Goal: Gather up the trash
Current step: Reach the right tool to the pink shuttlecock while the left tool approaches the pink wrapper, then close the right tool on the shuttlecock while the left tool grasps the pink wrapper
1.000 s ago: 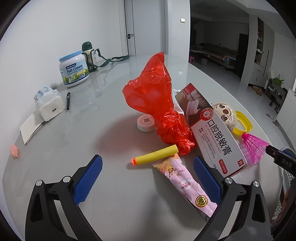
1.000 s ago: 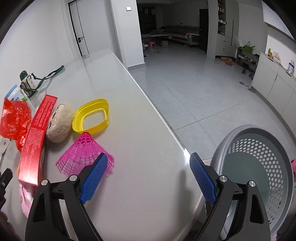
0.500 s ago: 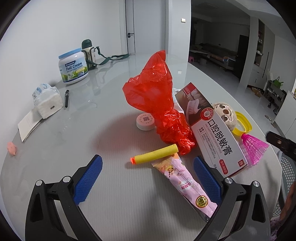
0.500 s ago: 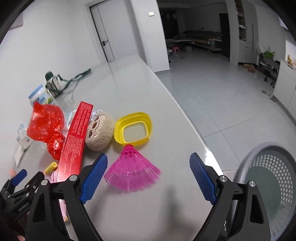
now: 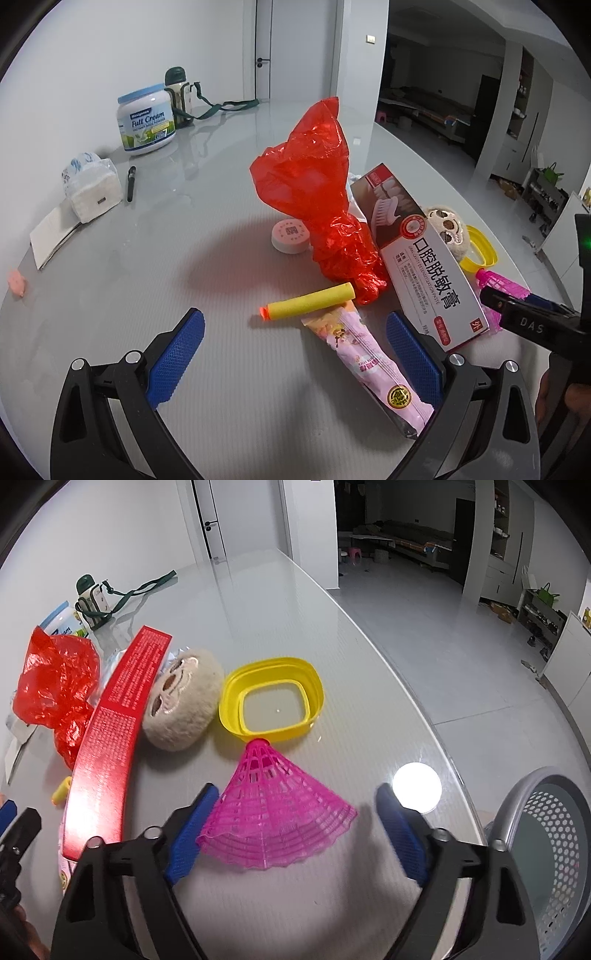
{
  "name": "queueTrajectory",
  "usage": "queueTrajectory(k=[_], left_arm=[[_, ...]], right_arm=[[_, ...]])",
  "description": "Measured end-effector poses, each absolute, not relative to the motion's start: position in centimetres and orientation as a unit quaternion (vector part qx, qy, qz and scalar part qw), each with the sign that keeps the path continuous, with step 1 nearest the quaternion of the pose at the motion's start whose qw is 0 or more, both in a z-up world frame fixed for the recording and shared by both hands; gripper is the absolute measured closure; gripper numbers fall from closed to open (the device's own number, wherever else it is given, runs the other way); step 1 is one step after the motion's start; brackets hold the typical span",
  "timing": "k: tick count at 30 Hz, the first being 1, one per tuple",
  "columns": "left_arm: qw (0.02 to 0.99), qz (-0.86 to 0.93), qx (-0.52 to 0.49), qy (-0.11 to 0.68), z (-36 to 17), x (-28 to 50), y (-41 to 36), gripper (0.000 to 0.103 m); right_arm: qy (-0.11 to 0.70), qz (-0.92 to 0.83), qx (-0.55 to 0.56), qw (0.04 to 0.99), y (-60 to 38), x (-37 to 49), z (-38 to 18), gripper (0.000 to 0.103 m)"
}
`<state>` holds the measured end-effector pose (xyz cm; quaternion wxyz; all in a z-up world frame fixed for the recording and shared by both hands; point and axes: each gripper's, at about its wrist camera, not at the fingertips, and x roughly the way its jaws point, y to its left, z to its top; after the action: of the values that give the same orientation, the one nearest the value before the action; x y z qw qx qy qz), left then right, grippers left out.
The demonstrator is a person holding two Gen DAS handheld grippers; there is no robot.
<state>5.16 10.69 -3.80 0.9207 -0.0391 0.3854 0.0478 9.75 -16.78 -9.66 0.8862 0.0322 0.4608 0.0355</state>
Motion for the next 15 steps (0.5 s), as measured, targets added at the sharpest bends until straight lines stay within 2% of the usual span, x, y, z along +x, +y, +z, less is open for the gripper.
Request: queueTrajectory(k=[2,5,9,15], left_arm=[[0.921,0.049,-0.034,0.385,-3.8,4.9,10.7,0.006],[0.92,0.051,-0.036,0.388,-3.8,4.4,10.8,0.006],[0.917,0.053,-0.035,0.394,-4.1,3.5,10.8,0.006],[0.912,0.038,-0.036,0.408,-4.8,2.0,9.9,0.006]], right_arm=[[0.457,0.032,0.029,0.888,-16.9,9.6,-9.7,0.038],[0.454,0.042,0.039,0.889,-17.4,9.1,-9.6,0.043],[0.441,0.049,0.048,0.895,-17.9,8.0,-9.4,0.047],[0.428,0.051,0.066,0.9,-19.1,5.4,-9.1,0.048]])
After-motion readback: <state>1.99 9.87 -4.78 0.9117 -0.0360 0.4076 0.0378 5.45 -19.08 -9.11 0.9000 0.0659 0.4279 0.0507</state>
